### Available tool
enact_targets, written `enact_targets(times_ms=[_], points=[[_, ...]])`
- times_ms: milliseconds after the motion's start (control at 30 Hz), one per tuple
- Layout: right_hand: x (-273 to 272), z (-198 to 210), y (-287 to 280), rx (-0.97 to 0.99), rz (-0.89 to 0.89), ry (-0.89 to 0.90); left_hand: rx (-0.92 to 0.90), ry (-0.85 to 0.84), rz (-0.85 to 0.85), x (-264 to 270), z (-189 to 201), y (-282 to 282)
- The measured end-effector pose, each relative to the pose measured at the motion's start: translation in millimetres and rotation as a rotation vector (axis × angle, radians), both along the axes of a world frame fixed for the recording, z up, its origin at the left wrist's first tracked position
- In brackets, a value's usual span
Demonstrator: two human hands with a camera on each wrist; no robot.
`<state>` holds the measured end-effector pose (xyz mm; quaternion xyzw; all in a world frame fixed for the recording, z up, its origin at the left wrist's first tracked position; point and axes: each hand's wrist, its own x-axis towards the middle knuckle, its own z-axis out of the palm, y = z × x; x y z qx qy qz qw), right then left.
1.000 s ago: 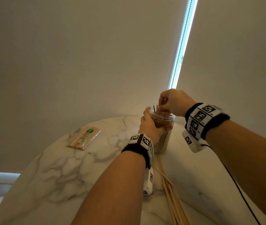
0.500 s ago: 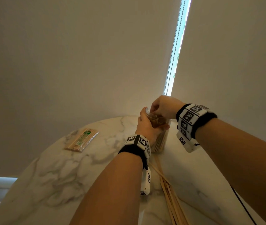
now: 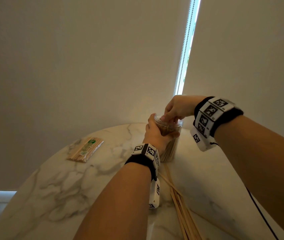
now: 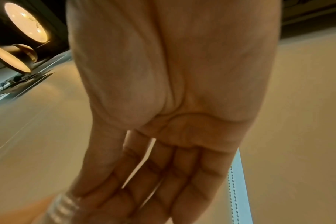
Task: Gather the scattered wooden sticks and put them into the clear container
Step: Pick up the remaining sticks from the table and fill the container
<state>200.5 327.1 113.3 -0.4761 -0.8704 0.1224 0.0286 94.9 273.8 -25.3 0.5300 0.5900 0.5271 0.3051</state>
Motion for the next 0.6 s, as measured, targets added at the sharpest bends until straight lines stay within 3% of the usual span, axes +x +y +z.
enact_targets(times_ms=[100,200,300,433,533,600], points=[[1,5,2,-0.152,0.003,-0.002,0.011,0.005,0.000,0,-2,1],[2,3,-3,-0.140,-0.011,-0.028,0.016,-0.001,-0.003,-1,-2,2],[11,-3,-19,0.011,0.000,0.011,0.005,-0.011,-0.001,-1,-2,5],[35,-17,-62,0.326,-0.070,0.311,0.001,-0.005,0.002,0,2,-2],[52,-34,-107,0.251,-0.089,0.211,-0.085,0.060,0.022,2,15,-10],[62,-49,-135,0.087,-0.073,0.044,-0.262,0.271,0.054,3,24,-19]])
